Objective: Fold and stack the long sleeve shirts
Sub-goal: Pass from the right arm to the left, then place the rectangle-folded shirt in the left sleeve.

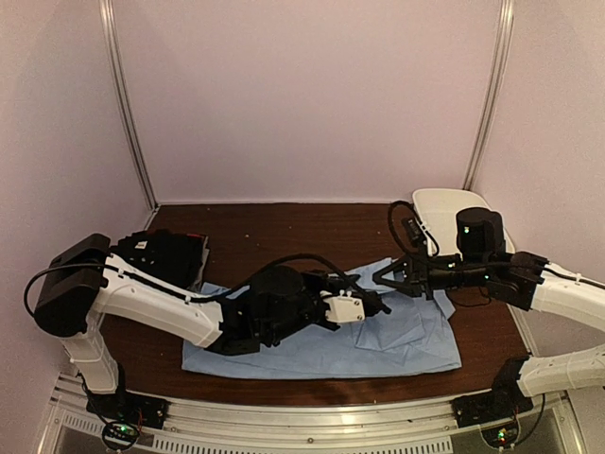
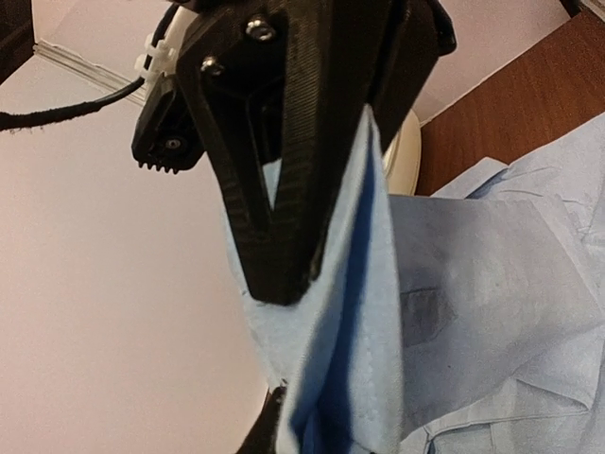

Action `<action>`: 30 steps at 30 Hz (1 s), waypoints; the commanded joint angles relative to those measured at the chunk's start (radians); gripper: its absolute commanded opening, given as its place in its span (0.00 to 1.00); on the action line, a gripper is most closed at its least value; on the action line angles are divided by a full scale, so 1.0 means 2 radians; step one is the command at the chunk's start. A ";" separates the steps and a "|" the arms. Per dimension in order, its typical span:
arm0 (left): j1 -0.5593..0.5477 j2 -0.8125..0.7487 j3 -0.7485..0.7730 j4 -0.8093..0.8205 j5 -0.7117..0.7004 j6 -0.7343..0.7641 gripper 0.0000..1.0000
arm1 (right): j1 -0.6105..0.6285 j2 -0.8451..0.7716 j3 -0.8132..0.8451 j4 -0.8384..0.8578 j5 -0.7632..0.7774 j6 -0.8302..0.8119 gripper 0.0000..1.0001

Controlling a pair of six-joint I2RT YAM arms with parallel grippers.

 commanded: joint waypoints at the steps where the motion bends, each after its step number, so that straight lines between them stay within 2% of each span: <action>1: -0.001 -0.020 -0.003 0.007 0.005 -0.016 0.09 | -0.003 -0.010 -0.003 0.003 -0.002 -0.003 0.04; 3: -0.001 -0.025 -0.002 -0.008 0.005 -0.023 0.00 | -0.005 -0.010 -0.002 0.000 -0.001 -0.006 0.09; 6: -0.001 -0.033 -0.003 -0.029 0.001 -0.039 0.00 | -0.007 -0.009 0.004 -0.016 0.004 -0.016 0.25; 8: -0.001 -0.038 -0.002 -0.041 -0.005 -0.057 0.00 | -0.008 -0.013 0.012 -0.047 0.014 -0.034 0.42; 10: -0.001 -0.043 -0.001 -0.057 -0.007 -0.071 0.00 | -0.011 -0.019 0.027 -0.096 0.032 -0.060 0.54; 16: -0.001 -0.058 0.008 -0.118 0.006 -0.114 0.00 | -0.027 -0.050 0.095 -0.260 0.104 -0.130 0.73; 23: -0.004 -0.072 0.050 -0.229 0.102 -0.153 0.00 | -0.042 -0.063 0.172 -0.370 0.206 -0.174 0.76; 30: -0.051 -0.071 0.115 -0.350 0.151 -0.159 0.00 | -0.082 -0.017 0.183 -0.386 0.235 -0.222 0.77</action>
